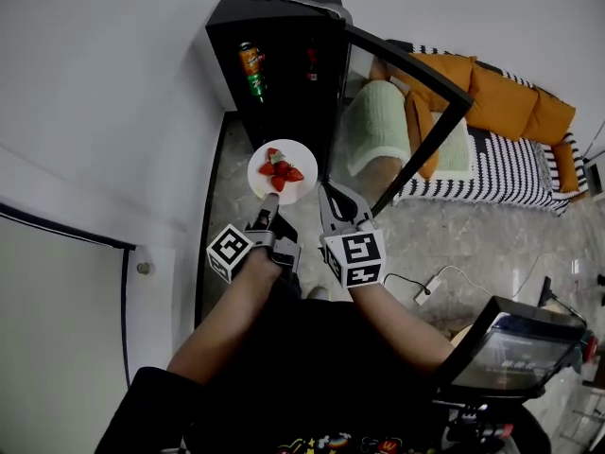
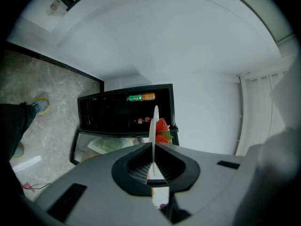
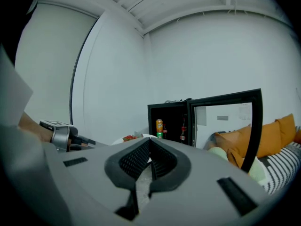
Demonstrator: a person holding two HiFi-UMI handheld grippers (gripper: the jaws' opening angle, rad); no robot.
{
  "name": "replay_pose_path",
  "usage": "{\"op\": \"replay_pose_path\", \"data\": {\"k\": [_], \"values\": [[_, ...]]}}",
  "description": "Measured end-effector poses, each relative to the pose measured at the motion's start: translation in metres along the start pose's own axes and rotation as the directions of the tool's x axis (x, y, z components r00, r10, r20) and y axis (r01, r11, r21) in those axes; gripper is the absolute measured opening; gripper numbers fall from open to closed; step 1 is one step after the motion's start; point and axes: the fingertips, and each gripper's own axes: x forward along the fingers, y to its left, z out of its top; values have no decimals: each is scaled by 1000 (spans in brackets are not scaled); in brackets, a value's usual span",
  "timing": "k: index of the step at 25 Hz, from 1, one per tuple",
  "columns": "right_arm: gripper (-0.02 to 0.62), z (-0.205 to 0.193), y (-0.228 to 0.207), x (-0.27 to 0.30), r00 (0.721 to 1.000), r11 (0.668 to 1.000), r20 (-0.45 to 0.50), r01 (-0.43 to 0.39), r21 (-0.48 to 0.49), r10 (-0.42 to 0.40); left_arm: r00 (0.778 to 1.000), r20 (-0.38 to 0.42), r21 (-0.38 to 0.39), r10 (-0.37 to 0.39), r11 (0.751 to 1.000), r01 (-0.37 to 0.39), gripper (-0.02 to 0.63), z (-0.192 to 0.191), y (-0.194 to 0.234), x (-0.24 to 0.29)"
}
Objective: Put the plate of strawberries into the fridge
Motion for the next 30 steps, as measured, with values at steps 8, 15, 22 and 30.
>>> {"op": "replay_pose_path", "data": {"k": [8,15,22,30], "values": [[5,-6,-1,-3,1000,999,1,12,-36,-12,1000,-17,-5,-17,1000,16,16,-2,9,5],[5,-8,-10,9,1000,999,3,13,-42,-12,999,-13,-3,-32,999,32,17,7,7,24],[5,-12,-9,13,1000,999,-3,7,-47,-7,999,-13,-1,-41,999,41,15,9,11,26],[5,7,-32,90,999,999,-38,17,-32,-19,999,-36,-17,-7,1000,6,17,55,-1,96]]}}
